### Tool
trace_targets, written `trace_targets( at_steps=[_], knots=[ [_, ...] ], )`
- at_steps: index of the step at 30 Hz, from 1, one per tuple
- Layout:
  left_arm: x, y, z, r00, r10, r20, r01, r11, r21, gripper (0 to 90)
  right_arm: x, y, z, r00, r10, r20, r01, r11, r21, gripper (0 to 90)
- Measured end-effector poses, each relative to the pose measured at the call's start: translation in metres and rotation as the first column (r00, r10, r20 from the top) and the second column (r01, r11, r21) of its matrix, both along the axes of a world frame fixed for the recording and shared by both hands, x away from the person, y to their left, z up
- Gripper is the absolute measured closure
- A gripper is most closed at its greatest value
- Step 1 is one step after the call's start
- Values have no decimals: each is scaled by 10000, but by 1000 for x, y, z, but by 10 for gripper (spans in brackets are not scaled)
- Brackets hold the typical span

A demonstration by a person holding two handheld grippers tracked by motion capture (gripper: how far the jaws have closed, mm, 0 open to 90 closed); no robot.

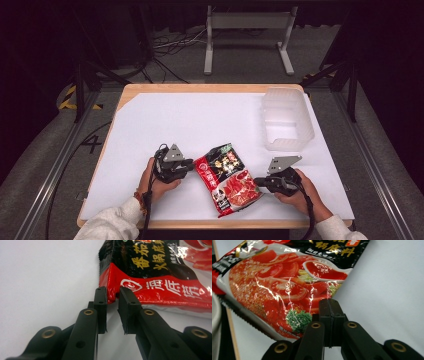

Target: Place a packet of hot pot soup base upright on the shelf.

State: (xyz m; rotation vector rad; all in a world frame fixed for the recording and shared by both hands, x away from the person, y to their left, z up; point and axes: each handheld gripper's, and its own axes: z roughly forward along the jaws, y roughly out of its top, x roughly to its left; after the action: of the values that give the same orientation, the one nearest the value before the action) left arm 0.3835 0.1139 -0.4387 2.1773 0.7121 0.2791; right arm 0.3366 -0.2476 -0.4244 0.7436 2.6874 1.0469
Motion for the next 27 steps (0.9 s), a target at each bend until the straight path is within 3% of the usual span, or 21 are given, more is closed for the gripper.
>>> trace_targets(
  at_steps=[3,10,16,22,25,27],
  knots=[
    [6,-4,0,9999,113,-39,-114,9999,-73,778,-3,-1,-1,9995,193,-269,-188,9996,201,900],
    [17,-12,1,9997,220,-43,-220,9996,-152,777,-9,5,0,9982,568,-180,-566,9983,95,900],
    [30,-18,-1,9985,415,-346,-431,9979,-489,758,-13,11,0,9961,830,-287,-825,9964,182,900],
    [35,-23,-4,9986,391,-366,-407,9982,-447,769,-17,17,-1,9939,1059,-305,-1053,9942,201,900],
    [38,-24,-2,9979,372,-524,-398,9979,-502,734,-18,19,1,9931,1132,-299,-1125,9934,227,899],
    [38,-20,-1,9969,326,-710,-375,9970,-677,679,-16,17,5,9960,894,-24,-893,9955,319,845]
  ],
)
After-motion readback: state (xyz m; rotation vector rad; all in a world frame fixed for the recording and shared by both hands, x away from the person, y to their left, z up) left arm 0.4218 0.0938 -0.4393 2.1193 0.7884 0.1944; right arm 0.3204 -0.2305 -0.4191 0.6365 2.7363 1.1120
